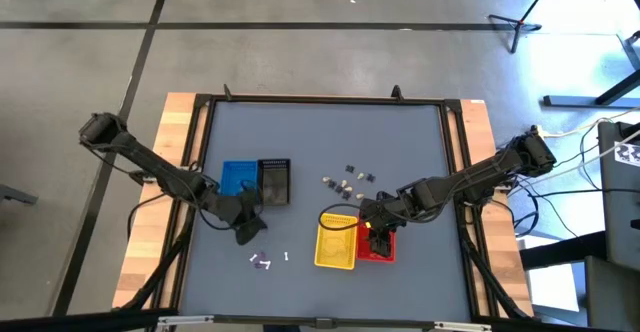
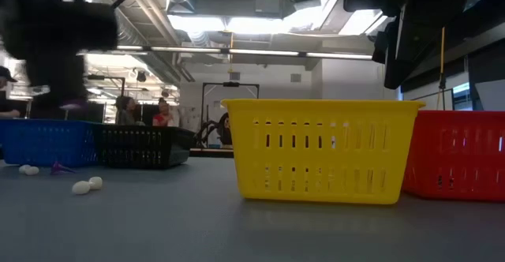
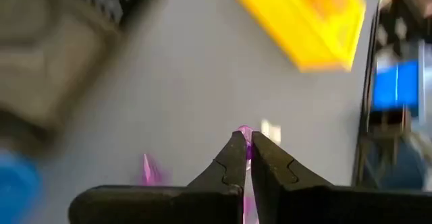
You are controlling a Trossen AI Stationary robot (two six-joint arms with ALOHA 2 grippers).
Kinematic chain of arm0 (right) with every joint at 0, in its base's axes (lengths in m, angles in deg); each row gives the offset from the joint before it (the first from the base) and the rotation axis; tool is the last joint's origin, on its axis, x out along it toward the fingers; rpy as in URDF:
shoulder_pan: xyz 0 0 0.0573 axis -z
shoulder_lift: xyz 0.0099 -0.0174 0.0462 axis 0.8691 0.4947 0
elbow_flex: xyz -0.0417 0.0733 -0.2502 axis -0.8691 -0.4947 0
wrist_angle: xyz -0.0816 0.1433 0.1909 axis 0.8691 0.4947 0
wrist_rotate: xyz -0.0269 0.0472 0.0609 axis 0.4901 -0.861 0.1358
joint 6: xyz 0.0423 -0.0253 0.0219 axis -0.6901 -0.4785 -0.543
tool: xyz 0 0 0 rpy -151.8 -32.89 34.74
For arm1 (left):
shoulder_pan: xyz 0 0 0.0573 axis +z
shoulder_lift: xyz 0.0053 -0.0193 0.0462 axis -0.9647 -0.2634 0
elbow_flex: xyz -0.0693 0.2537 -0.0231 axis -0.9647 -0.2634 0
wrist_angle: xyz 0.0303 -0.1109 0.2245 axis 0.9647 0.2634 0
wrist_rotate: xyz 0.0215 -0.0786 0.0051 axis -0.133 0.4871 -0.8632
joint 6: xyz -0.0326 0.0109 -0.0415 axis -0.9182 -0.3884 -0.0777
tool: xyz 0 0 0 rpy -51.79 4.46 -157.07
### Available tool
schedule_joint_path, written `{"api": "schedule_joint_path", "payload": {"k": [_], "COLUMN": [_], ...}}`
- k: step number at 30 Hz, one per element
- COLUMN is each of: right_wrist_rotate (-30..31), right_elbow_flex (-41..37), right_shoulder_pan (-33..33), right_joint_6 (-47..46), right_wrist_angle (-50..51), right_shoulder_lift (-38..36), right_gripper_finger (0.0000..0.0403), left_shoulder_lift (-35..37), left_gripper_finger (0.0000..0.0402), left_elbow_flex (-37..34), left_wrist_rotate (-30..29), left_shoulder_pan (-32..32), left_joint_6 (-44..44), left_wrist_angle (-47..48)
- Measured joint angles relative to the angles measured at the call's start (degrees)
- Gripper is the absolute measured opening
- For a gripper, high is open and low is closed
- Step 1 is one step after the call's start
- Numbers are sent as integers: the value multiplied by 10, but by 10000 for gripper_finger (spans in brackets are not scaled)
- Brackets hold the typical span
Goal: Sort Halloween decoration
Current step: Put the witch hat toy into the black bin, then put the skull toy into the yellow bin
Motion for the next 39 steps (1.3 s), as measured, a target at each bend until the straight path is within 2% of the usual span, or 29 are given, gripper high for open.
{"api": "schedule_joint_path", "payload": {"k": [4, 8, 15, 20, 30, 34, 39], "right_wrist_rotate": [8, 47, 50, 50, 51, 68, 119], "right_elbow_flex": [0, 0, 0, 0, 0, 0, 0], "right_shoulder_pan": [0, 6, 58, 108, 199, 221, 227], "right_joint_6": [0, -1, 1, 41, 112, 119, 130], "right_wrist_angle": [0, 0, -3, 0, 33, 58, 70], "right_shoulder_lift": [0, 0, 0, 0, 0, 0, 1], "right_gripper_finger": [189, 189, 189, 188, 188, 188, 188], "left_shoulder_lift": [3, 3, 3, 3, 3, 3, 3], "left_gripper_finger": [0, 0, 0, 0, 6, 44, 93], "left_elbow_flex": [0, 0, 0, 0, 0, 0, 0], "left_wrist_rotate": [-69, -112, -122, -121, -121, -113, -113], "left_shoulder_pan": [47, 94, 150, 172, 204, 212, 219], "left_joint_6": [80, 167, 273, 335, 351, 345, 318], "left_wrist_angle": [-33, -42, -37, -37, -36, -36, -36]}}
